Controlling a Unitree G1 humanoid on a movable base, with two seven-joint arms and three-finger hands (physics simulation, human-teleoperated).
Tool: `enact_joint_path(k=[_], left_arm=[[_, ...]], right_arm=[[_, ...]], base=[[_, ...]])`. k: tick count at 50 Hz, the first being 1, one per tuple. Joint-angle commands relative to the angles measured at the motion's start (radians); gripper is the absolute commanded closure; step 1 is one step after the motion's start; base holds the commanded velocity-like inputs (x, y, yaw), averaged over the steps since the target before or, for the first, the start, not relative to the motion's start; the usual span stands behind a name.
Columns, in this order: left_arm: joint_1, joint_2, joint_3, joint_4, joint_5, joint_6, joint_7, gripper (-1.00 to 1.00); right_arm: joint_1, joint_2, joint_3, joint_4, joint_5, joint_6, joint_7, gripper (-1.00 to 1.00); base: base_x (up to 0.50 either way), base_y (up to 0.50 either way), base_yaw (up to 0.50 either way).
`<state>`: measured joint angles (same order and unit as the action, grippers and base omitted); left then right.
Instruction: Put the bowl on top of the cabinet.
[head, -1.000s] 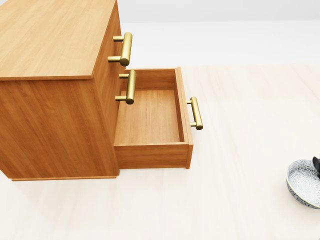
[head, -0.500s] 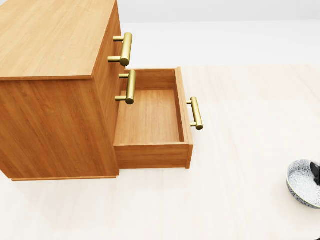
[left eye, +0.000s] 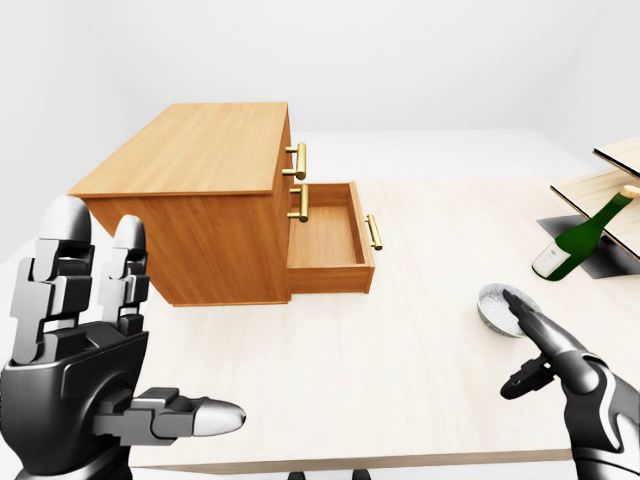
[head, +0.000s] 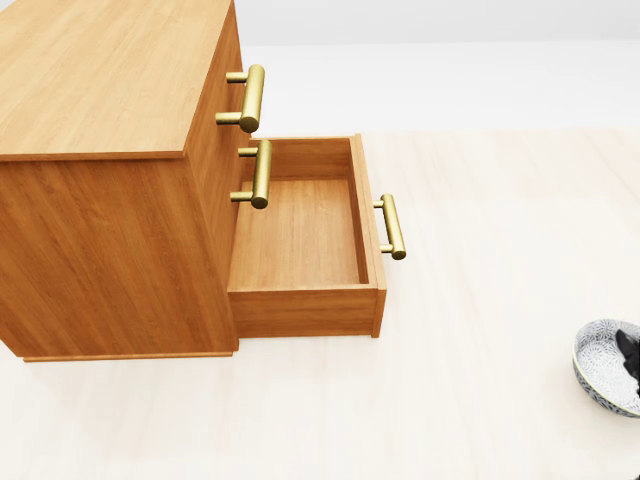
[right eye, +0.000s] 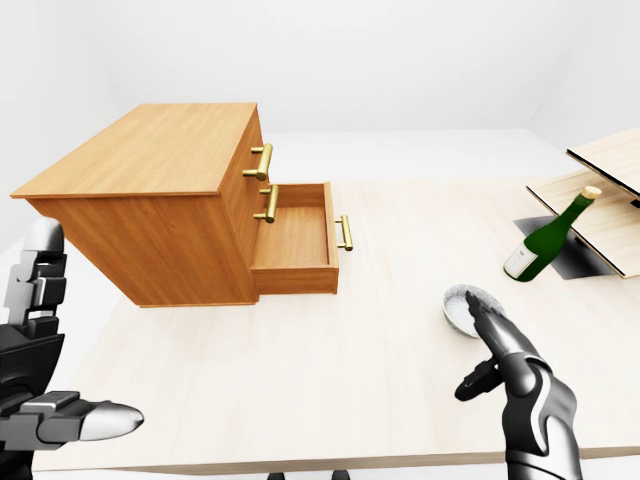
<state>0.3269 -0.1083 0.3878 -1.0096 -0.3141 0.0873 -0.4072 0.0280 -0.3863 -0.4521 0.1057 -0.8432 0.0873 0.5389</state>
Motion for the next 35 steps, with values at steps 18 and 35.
enact_joint_path(k=[18,35], left_arm=[[0.002,0.0,-0.014,0.006,0.011,0.0,0.001,-1.0],[0.0,0.002,-0.006,0.004,0.005,0.0,0.002,-1.0]], right_arm=[[-0.033,-0.008,0.035,0.063,-0.002,0.0,-0.033,-1.0],[-0.036,-0.012,0.068,0.177,0.042,0.0,-0.117,-1.0]], base=[[0.0,0.0,0.0],[0.0,0.0,0.0]])
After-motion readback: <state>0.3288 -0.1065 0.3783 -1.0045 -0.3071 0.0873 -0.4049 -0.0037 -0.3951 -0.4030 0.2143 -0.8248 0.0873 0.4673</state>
